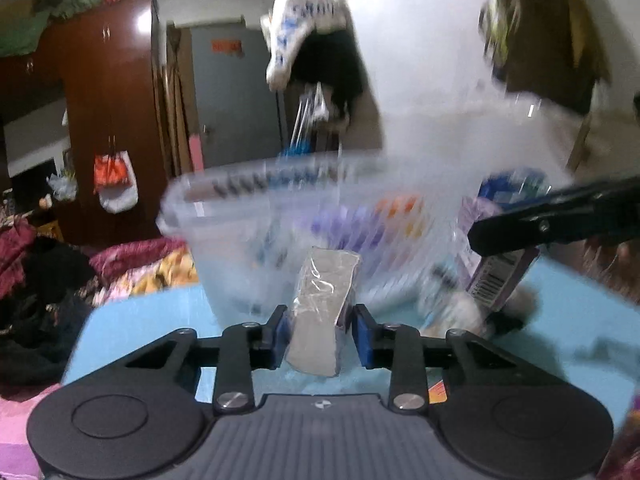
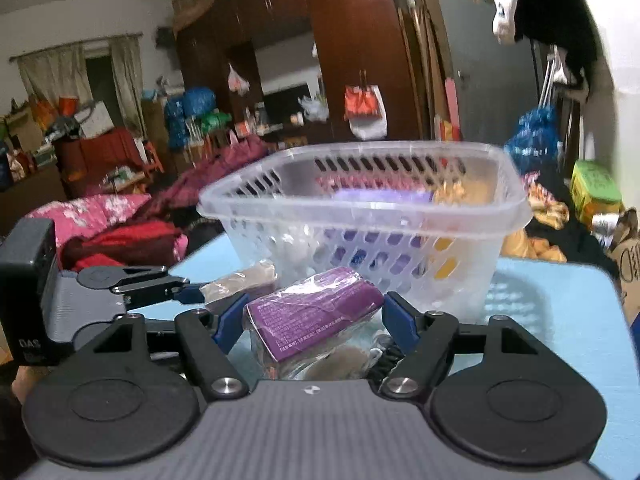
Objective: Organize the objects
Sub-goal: 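Lower the clear bag with the left gripper into the basket while the right lowers the purple packet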
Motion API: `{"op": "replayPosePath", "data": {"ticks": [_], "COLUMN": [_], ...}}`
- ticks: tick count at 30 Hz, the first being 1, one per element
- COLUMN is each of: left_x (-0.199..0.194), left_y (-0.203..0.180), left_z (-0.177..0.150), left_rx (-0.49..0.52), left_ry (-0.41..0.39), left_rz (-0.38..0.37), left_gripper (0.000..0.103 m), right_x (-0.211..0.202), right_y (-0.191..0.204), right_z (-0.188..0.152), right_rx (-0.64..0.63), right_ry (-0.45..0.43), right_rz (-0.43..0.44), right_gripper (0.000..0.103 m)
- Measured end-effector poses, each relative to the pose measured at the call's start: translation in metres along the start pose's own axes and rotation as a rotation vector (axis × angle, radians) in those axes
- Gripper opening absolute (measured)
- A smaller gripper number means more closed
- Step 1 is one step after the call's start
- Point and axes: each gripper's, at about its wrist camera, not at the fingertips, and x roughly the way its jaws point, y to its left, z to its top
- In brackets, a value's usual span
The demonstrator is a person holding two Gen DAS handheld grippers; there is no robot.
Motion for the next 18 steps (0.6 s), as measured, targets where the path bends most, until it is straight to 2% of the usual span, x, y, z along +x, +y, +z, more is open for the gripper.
{"op": "replayPosePath", "data": {"ticks": [3, 5, 8, 10, 12, 15, 18], "left_x": [-0.030, -0.035, -0.019, 0.006, 0.037, 0.083, 0.104], "left_y": [-0.002, -0.002, 0.001, 0.009, 0.021, 0.035, 0.038], "left_z": [0.025, 0.054, 0.095, 0.121, 0.134, 0.134, 0.125], "left_rx": [-0.027, -0.021, -0.007, -0.014, -0.050, -0.071, -0.068], "left_ry": [-0.097, -0.141, -0.134, -0.094, -0.021, 0.095, 0.151], "left_rz": [-0.014, -0.007, 0.029, 0.078, 0.110, 0.168, 0.160], "left_gripper": [0.037, 0.037, 0.037, 0.037, 0.037, 0.037, 0.037], "right_x": [-0.026, -0.037, -0.033, -0.019, 0.007, 0.050, 0.080], "right_y": [0.006, 0.007, 0.005, 0.002, -0.008, -0.023, -0.030], "right_z": [0.011, 0.028, 0.062, 0.082, 0.099, 0.104, 0.100], "right_rx": [-0.005, -0.008, -0.008, -0.024, -0.016, -0.015, -0.039], "right_ry": [-0.085, -0.143, -0.195, -0.213, -0.200, -0.132, -0.070], "right_rz": [0.002, -0.025, -0.070, -0.126, -0.174, -0.222, -0.250], "right_gripper": [0.075, 0.075, 0.075, 0.075, 0.075, 0.075, 0.075]}}
